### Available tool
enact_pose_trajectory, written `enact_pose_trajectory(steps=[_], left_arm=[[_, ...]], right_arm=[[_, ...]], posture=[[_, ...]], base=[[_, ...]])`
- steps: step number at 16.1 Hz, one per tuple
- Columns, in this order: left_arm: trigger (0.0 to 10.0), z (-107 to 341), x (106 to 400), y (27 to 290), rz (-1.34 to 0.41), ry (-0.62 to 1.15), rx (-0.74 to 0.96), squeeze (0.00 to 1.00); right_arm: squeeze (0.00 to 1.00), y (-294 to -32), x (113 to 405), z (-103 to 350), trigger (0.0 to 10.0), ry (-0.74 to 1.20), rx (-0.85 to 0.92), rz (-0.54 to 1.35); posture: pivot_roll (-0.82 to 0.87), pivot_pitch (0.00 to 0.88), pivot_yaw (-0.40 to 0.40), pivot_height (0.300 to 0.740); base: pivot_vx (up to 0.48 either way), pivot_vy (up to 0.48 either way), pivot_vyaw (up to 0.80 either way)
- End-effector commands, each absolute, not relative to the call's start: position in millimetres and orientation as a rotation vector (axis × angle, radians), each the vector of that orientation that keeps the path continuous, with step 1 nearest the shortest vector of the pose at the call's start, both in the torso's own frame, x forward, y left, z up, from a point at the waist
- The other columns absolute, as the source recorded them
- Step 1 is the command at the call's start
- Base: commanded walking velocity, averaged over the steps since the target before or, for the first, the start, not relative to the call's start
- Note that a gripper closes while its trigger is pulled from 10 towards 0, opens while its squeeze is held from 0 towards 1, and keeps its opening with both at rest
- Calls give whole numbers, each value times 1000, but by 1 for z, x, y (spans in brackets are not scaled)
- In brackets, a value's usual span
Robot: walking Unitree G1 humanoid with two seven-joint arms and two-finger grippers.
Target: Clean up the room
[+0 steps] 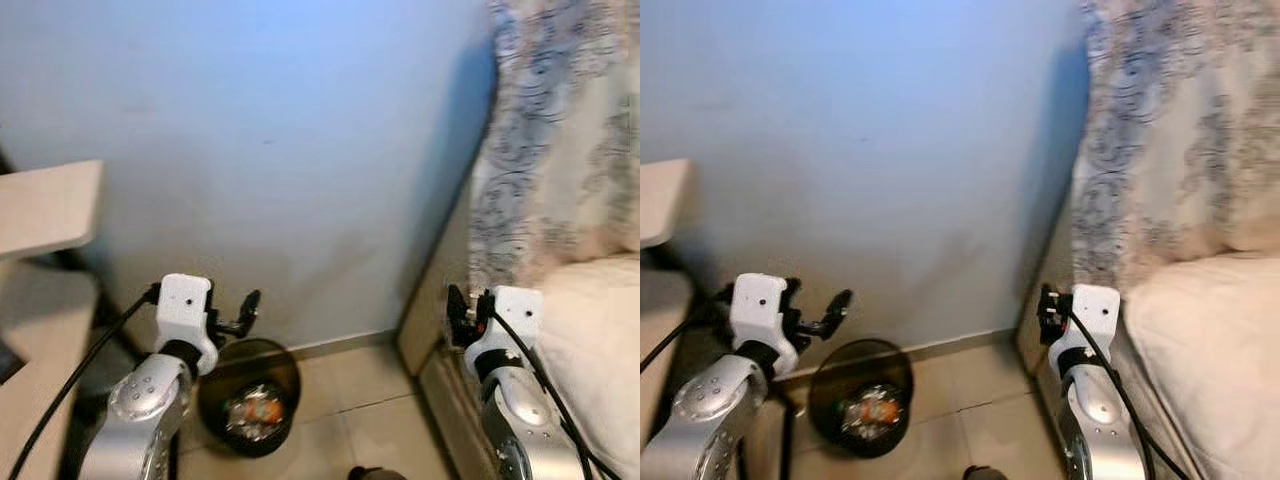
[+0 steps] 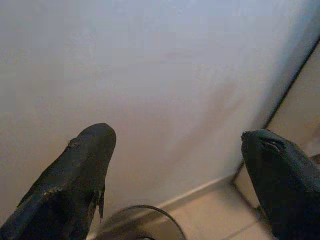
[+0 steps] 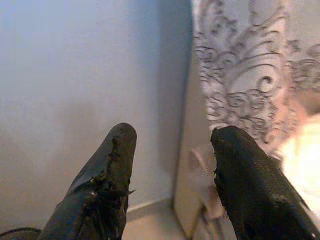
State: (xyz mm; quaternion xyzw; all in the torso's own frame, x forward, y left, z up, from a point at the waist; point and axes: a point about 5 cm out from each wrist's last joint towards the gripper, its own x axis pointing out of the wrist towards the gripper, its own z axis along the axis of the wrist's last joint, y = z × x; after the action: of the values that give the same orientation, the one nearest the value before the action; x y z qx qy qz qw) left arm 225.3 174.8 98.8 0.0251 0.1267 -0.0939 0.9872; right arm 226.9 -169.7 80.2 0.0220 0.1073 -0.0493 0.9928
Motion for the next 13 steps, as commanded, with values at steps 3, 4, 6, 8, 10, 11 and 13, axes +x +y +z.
enact_pose_trajectory(steps=[3, 4, 6, 8, 10, 11, 13], left_arm=[[10000, 105, 228, 172, -181, 242, 12, 0], [10000, 104, 227, 170, -183, 248, -1, 0], [10000, 102, 225, 166, -188, 235, 78, 0], [10000, 102, 224, 172, -120, 234, 30, 0], [10000, 105, 225, 171, -129, 204, 85, 0], [10000, 106, 225, 172, -118, 196, 92, 0], [10000, 108, 226, 170, -135, 191, 87, 0]], right_arm=[[0, -159, 233, 87, 10000, 181, 26, -51], [0, -159, 231, 87, 10000, 178, 21, -53], [0, -162, 226, 87, 10000, 182, 16, -52], [0, -162, 218, 82, 10000, 205, 11, -51], [0, -171, 220, 84, 10000, 200, 16, -79], [0, -171, 220, 83, 10000, 201, 12, -78], [0, -170, 220, 82, 10000, 204, 13, -76]], posture=[[52, 0, 0, 740], [55, 0, -10, 740], [79, 0, -36, 740], [69, 0, -33, 740], [65, 0, -33, 740], [68, 0, -26, 740], [74, 0, -27, 740]], base=[[0, 0, -800], [0, 0, -800], [0, 0, -800], [0, 0, -800], [0, 0, -800], [0, 0, -800], [0, 0, -800]])
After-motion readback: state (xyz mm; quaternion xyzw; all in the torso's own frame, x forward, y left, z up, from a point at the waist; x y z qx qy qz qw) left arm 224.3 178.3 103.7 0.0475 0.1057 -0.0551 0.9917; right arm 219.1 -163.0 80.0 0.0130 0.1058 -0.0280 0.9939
